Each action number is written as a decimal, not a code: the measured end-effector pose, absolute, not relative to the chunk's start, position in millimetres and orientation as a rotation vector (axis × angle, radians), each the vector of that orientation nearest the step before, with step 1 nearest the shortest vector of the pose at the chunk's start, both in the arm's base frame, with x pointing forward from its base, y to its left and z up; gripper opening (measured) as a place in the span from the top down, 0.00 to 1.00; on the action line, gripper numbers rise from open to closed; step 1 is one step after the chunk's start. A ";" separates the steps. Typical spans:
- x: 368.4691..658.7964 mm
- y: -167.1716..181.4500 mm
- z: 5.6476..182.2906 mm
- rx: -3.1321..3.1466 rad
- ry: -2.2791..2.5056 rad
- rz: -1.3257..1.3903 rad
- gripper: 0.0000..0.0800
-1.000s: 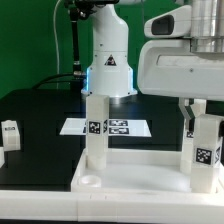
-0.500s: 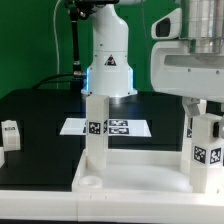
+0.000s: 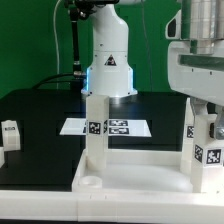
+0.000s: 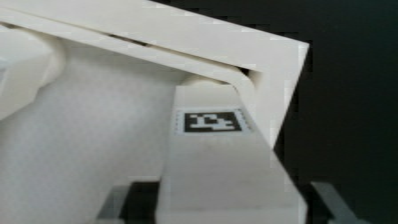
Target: Assemble desk
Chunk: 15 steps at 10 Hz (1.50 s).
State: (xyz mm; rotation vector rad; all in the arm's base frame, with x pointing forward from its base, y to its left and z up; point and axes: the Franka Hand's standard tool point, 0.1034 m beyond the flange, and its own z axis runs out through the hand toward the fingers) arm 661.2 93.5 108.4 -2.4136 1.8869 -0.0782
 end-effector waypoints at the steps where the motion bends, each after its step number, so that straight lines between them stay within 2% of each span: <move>1: 660.8 93.0 107.9 -2.441 1.854 -0.079 0.42; 2: 660.7 92.9 107.9 -2.472 1.815 -0.082 0.27; 3: 660.5 92.5 107.7 -2.581 1.676 -0.094 0.27; 4: 660.4 92.4 107.7 -2.666 1.555 -0.104 0.20; 11: 665.2 95.0 107.6 -3.040 0.652 -0.194 0.19; 15: 665.8 100.4 108.6 -3.122 0.298 -0.213 0.19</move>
Offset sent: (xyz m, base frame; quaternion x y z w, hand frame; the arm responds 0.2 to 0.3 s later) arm -0.0042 0.0012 -0.0010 -0.0153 0.0162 -0.2617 0.9649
